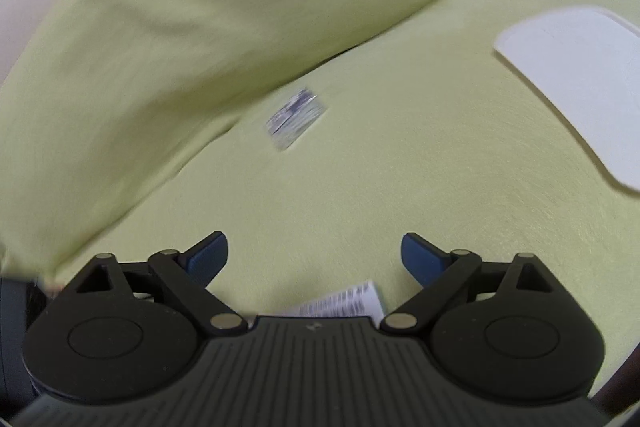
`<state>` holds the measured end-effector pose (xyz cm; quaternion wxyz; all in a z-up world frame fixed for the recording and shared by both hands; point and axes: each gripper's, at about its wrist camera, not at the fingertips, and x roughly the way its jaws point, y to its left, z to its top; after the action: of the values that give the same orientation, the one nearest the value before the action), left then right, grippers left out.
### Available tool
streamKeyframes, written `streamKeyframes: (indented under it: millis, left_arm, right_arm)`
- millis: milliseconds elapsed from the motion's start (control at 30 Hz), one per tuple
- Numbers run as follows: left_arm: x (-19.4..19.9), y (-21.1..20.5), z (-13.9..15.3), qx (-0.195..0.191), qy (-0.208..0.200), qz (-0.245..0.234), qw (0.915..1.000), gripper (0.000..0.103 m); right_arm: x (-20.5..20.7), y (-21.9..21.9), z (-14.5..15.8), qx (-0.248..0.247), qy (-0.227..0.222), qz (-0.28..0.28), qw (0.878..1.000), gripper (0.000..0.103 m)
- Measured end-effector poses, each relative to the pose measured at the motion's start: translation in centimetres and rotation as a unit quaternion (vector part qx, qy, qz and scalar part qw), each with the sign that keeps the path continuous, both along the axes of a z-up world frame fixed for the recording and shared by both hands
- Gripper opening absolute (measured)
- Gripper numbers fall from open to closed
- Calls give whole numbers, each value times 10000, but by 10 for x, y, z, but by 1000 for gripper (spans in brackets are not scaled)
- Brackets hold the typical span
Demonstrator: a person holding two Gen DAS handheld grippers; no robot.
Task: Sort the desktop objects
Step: 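Close the left gripper on the white-and-green box and lift it, then hold the box with the left gripper while the right gripper closes on it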
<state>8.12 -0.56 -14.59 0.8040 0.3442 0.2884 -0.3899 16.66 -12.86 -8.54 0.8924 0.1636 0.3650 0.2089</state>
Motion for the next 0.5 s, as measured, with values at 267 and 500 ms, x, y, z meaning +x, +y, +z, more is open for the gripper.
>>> streamKeyframes:
  millis: [267,500]
  left_arm:
    - [5,-10,-5,347,-253,-31,9991,49]
    - [-4,-29,-11,1087,-848,-606,9886,49]
  right_arm:
    - [-45,30,-9,-2186,-1059,1270,9617,63]
    - [-75,74,-15,-4077,-2066,2925,8400,56]
